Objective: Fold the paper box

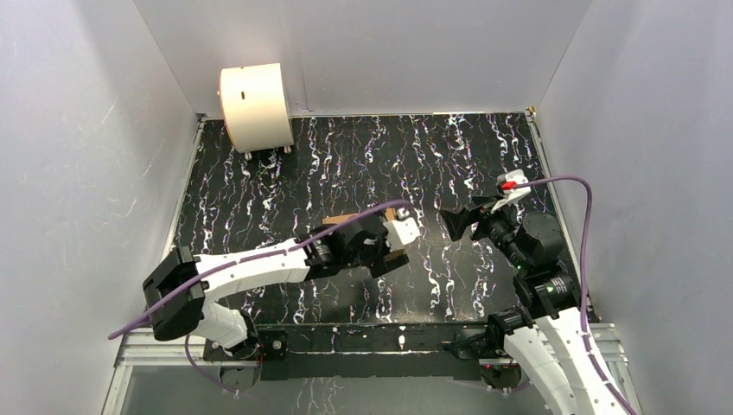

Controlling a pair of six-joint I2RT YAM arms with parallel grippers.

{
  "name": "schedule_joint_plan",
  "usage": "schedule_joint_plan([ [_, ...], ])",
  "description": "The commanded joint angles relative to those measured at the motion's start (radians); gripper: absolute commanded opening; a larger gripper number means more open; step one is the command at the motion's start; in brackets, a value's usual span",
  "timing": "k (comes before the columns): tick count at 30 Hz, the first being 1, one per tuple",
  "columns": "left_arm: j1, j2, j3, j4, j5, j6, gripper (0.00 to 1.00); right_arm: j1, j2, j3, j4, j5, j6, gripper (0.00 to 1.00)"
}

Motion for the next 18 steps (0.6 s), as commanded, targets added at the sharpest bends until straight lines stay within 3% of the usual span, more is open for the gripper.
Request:
schedule_joint_plan([
  [1, 0.101, -0.083, 0.047, 0.070, 0.085, -0.234, 0.95, -0.004, -0.032, 0.008, 0.022, 0.042, -0.012, 0.99],
  [8, 0.375, -0.171, 0.064, 0.032, 0.081, -0.503, 0.96, -0.004, -0.074, 0.008, -0.024, 0.155, 0.018, 0.99],
  [18, 0.682, -0.518, -0.084, -0.112, -0.018, -0.737, 0.98, -0.003, -0.094, 0.082, -0.144, 0.343, -0.020, 0.99],
])
